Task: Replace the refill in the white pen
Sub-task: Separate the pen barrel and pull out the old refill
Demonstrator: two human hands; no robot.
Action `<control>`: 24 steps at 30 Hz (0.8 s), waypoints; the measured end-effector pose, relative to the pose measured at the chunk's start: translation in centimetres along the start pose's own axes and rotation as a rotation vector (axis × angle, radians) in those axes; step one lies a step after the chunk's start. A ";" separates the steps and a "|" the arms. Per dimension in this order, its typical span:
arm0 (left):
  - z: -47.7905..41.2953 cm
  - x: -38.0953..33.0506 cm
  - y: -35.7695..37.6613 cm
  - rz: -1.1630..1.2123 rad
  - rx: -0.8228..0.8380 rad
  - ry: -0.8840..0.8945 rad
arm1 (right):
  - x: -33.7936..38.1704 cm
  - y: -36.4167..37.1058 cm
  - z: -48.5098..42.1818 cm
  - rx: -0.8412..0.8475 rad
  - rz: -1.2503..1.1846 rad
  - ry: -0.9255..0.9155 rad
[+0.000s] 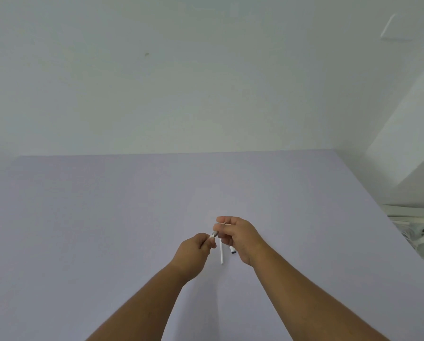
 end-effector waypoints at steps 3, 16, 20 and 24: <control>0.0 -0.1 0.0 -0.002 -0.001 0.004 | -0.1 -0.1 0.2 -0.053 0.066 0.012; 0.6 -0.2 -0.3 -0.017 -0.015 0.006 | 0.2 0.7 0.8 0.025 -0.006 -0.033; 0.7 -0.4 -0.3 -0.022 -0.015 0.012 | -0.1 0.6 1.2 -0.025 0.022 0.012; 0.7 -0.4 -0.3 -0.019 -0.011 0.003 | -0.2 0.6 1.2 -0.021 0.017 -0.013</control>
Point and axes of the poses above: each hand's wrist, its own z-axis away from the middle knuckle, its own y-axis out of the palm, x = y × z, the point moved 9 cm from there along -z, towards the middle knuckle, and after that the axes turned 9 degrees about y, right-handed, at the moved point
